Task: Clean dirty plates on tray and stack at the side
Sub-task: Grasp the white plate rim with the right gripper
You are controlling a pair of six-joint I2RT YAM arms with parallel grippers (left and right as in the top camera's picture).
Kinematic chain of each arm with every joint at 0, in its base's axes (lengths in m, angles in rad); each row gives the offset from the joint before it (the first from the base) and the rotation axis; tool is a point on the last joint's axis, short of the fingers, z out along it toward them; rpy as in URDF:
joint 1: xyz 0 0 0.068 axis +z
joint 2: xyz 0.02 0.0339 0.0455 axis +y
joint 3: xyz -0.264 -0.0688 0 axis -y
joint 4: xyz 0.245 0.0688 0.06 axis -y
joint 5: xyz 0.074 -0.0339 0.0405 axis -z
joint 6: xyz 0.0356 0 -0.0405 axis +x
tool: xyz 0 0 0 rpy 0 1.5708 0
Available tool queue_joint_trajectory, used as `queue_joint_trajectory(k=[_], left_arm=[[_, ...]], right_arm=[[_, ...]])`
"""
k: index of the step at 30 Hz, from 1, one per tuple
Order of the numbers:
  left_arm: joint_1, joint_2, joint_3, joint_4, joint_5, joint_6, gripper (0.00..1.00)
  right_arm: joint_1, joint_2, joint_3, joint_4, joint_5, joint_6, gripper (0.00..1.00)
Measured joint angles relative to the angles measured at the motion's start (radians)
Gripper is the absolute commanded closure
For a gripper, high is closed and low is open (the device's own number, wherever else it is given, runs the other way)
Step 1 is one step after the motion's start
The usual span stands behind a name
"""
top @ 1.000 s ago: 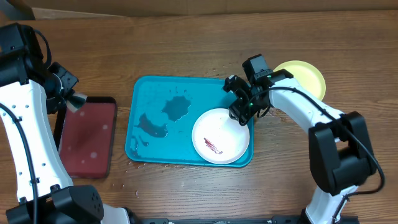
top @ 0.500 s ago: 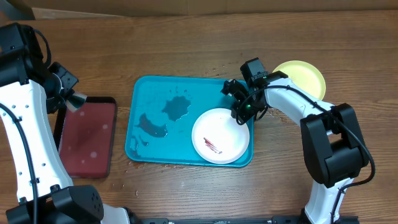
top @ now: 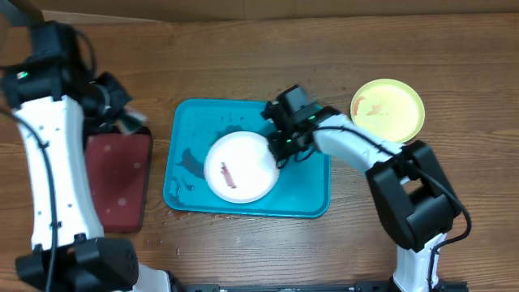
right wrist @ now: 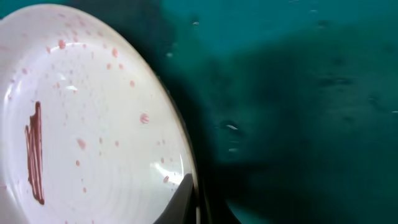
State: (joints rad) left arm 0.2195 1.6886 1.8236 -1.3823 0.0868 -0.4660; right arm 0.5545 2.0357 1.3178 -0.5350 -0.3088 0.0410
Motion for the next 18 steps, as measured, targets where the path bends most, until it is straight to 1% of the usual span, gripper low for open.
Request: queue_joint_trajectory(k=[3,7,12,18], left_arm=[[-0.069,0.045,0.000,0.001,0.037,0.027,0.96],[-0.165,0.139,0.000,0.008,0.098,0.083,0.96],[-0.264,0.283,0.000,0.049,0.204,0.164,0.95],[-0.365,0.439,0.000,0.070,0.271,0.207,0.96]], right_arm=[[0.051,0.000,0.000,0.054,0.046,0.180,0.96],[0.061,0.000,0.000,0.092,0.123,0.349,0.96],[0.048,0.000,0.000,0.102,0.172,0.431,0.96],[0.047,0.000,0.000,0.106,0.197,0.464,0.96]])
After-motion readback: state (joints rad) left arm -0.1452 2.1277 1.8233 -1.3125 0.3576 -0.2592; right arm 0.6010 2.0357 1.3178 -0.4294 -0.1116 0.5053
